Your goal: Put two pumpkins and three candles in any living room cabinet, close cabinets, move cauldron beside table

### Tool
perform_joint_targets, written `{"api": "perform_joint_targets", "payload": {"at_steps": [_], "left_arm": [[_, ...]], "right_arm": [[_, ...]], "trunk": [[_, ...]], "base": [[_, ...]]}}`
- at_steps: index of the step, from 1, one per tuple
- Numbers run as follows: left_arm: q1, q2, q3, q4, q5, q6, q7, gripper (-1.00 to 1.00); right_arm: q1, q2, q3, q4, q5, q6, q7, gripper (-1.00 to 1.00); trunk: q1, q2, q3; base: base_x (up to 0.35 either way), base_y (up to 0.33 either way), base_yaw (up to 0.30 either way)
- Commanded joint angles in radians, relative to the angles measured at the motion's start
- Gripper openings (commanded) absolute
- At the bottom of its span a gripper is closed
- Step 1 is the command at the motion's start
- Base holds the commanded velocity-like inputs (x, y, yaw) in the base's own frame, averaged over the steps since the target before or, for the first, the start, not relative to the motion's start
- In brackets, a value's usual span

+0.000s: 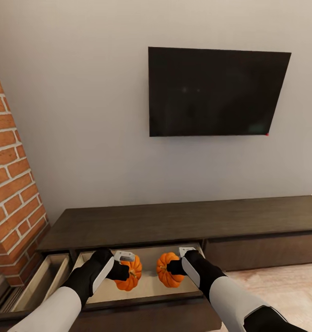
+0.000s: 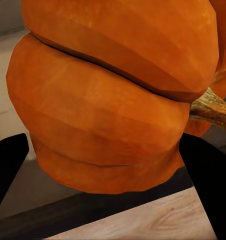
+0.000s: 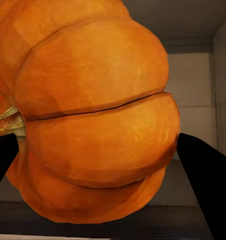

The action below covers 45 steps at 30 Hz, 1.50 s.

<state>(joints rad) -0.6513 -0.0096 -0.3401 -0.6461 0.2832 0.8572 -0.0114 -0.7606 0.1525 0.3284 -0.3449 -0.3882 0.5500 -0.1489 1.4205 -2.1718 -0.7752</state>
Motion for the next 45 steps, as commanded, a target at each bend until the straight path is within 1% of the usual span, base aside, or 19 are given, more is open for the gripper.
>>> {"api": "perform_joint_targets", "payload": {"at_steps": [1, 14, 22, 37, 45], "left_arm": [[-0.001, 0.0, -0.002, -0.001, 0.001, 0.003, 0.0, -1.0], [-0.001, 0.0, -0.002, -0.001, 0.001, 0.004, 0.0, -1.0], [-0.001, 0.0, -0.002, 0.0, 0.001, 0.003, 0.002, -1.0], [-0.001, 0.002, -0.002, 0.0, 0.001, -0.001, 0.003, -1.0], [-0.001, 0.003, -0.002, 0.002, 0.001, -0.034, 0.002, -1.0]], "right_arm": [[-0.001, -0.001, 0.008, -0.002, -0.011, 0.004, -0.009, -1.0], [-0.001, 0.0, 0.009, -0.002, -0.011, 0.004, -0.009, -1.0], [-0.001, 0.0, 0.009, -0.002, -0.011, 0.004, -0.008, -1.0], [0.0, -0.001, 0.009, -0.016, -0.011, 0.004, -0.009, -1.0], [0.0, -0.001, 0.009, -0.017, -0.011, 0.003, -0.009, -1.0]], "trunk": [[0.0, 0.0, -0.001], [0.0, 0.0, -0.001], [0.0, 0.0, -0.001], [0.058, -0.105, -0.048], [0.088, -0.161, -0.073]], "base": [[0.085, 0.023, 0.0], [0.125, 0.038, 0.0], [0.021, 0.008, 0.0], [0.0, 0.0, 0.0], [0.0, 0.0, 0.0]]}}
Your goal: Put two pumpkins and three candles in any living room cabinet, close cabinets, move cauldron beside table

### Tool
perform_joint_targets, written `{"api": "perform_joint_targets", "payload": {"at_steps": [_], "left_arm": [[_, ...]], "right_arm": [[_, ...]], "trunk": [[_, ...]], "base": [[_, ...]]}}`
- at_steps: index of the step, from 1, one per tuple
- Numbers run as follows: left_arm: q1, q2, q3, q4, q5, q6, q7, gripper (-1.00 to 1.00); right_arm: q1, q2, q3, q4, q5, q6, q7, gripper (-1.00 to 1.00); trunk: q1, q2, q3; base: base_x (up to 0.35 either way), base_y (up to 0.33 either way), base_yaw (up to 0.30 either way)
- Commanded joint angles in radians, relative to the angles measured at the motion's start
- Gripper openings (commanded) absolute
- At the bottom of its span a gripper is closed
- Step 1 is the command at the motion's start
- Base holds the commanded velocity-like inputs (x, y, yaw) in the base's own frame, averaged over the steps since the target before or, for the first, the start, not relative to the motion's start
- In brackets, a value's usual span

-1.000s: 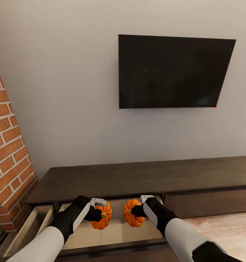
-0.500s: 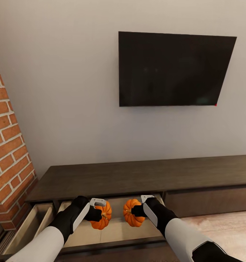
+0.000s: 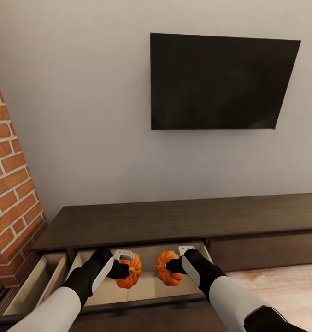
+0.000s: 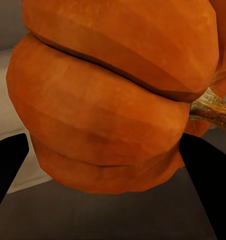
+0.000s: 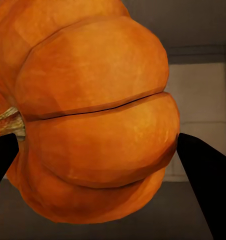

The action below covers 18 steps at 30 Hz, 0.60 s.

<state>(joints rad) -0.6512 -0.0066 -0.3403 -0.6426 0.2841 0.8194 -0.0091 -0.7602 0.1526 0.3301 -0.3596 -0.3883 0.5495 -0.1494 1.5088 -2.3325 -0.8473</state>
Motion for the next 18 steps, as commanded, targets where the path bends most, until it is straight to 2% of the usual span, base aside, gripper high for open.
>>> {"api": "perform_joint_targets", "payload": {"at_steps": [1, 18], "left_arm": [[-0.001, 0.0, -0.002, -0.001, 0.0, 0.002, 0.0, -1.0], [-0.001, 0.0, -0.002, -0.002, 0.0, -0.018, 0.0, -1.0]], "right_arm": [[-0.001, 0.0, 0.007, -0.002, -0.01, 0.003, -0.009, -1.0], [-0.001, 0.0, 0.007, -0.002, -0.01, 0.003, -0.009, -1.0]], "trunk": [[0.004, -0.008, -0.004], [0.069, -0.127, -0.057]], "base": [[0.0, 0.0, 0.0], [0.0, 0.0, 0.0]]}}
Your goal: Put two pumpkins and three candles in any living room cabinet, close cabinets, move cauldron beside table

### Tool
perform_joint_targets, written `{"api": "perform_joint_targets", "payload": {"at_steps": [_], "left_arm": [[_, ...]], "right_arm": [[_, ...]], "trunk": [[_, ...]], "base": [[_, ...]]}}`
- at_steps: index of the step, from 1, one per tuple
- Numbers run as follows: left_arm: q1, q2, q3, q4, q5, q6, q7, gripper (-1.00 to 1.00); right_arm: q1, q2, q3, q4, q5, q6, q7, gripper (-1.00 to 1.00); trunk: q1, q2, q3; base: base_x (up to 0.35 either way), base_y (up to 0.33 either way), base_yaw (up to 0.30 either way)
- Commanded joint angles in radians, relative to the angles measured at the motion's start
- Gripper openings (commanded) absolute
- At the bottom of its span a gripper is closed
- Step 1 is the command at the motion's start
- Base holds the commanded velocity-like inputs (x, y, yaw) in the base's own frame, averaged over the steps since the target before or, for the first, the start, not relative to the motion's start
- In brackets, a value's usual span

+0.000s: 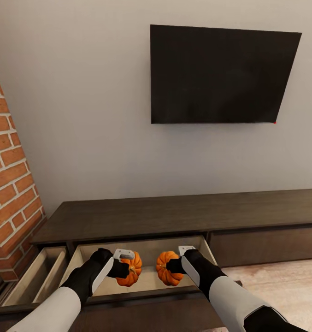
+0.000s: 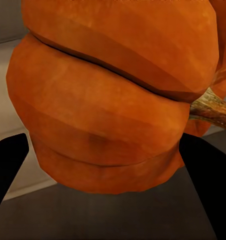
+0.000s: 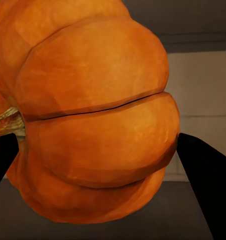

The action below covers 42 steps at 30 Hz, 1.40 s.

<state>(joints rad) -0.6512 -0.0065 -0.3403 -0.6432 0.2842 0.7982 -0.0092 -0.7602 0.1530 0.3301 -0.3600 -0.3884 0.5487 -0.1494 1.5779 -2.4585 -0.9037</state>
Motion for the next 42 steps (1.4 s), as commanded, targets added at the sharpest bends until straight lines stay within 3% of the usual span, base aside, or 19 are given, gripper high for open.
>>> {"api": "perform_joint_targets", "payload": {"at_steps": [1, 5, 42], "left_arm": [[-0.001, 0.0, -0.002, -0.001, 0.0, 0.003, 0.0, -1.0], [-0.001, 0.0, -0.002, -0.001, 0.0, 0.001, 0.0, -1.0], [-0.001, -0.002, -0.001, -0.001, -0.001, 0.003, 0.0, -1.0]], "right_arm": [[-0.001, -0.001, 0.007, -0.002, -0.01, 0.004, -0.009, -1.0], [-0.001, -0.001, 0.007, -0.002, -0.01, 0.004, -0.009, -1.0], [-0.001, -0.001, 0.013, -0.028, -0.012, 0.0, 0.011, -1.0]], "trunk": [[0.004, -0.008, -0.004], [0.019, -0.036, -0.017], [0.019, -0.036, -0.017]], "base": [[0.0, 0.0, 0.0], [0.0, 0.0, 0.0], [0.073, 0.027, 0.0]]}}
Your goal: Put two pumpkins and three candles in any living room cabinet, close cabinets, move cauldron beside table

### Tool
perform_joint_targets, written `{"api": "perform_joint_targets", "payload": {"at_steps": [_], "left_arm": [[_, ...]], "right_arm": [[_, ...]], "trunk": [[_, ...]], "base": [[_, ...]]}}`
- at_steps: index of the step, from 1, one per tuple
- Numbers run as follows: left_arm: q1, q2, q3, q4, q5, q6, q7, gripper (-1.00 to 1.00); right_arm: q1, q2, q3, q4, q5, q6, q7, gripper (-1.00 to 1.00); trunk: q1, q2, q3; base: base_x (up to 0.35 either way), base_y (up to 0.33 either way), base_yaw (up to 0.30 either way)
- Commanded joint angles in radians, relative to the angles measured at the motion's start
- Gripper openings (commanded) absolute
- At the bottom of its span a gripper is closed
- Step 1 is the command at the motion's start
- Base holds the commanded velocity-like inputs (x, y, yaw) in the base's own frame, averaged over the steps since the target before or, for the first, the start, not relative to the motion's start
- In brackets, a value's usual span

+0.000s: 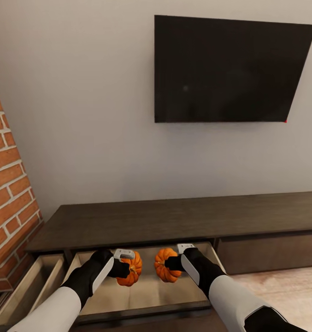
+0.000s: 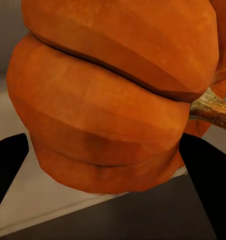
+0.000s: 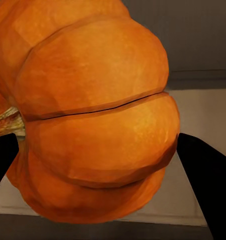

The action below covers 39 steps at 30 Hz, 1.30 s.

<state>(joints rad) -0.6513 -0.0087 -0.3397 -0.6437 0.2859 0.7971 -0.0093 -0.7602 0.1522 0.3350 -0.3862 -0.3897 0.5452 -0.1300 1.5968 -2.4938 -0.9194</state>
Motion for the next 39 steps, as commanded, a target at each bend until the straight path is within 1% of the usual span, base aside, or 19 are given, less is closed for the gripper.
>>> {"api": "perform_joint_targets", "payload": {"at_steps": [1, 10, 11, 29, 39], "left_arm": [[-0.001, 0.0, -0.002, -0.001, -0.002, 0.004, 0.0, -1.0], [-0.001, 0.001, -0.001, -0.002, -0.002, 0.004, 0.001, -1.0], [-0.001, 0.001, -0.001, -0.002, -0.002, 0.004, 0.001, -1.0], [-0.001, 0.002, -0.002, -0.001, -0.003, 0.0, 0.002, -1.0], [-0.001, 0.003, -0.002, 0.001, -0.004, -0.02, 0.002, -1.0]], "right_arm": [[-0.001, -0.001, 0.008, -0.002, -0.011, 0.003, -0.008, -1.0], [-0.001, -0.001, 0.009, -0.002, -0.011, 0.005, -0.007, -1.0], [-0.001, -0.002, 0.009, -0.002, -0.011, 0.005, -0.007, -1.0], [-0.001, -0.003, 0.012, 0.0, -0.009, 0.007, -0.017, -1.0], [-0.001, -0.006, 0.007, 0.0, -0.008, 0.007, -0.031, -1.0]], "trunk": [[0.0, 0.0, -0.001], [0.0, 0.0, -0.001], [0.003, -0.006, -0.004], [0.011, -0.01, -0.074], [0.016, -0.013, -0.113]], "base": [[0.132, 0.081, 0.0], [0.03, 0.018, 0.0], [0.002, 0.001, 0.0], [0.0, 0.0, 0.0], [0.0, 0.0, 0.0]]}}
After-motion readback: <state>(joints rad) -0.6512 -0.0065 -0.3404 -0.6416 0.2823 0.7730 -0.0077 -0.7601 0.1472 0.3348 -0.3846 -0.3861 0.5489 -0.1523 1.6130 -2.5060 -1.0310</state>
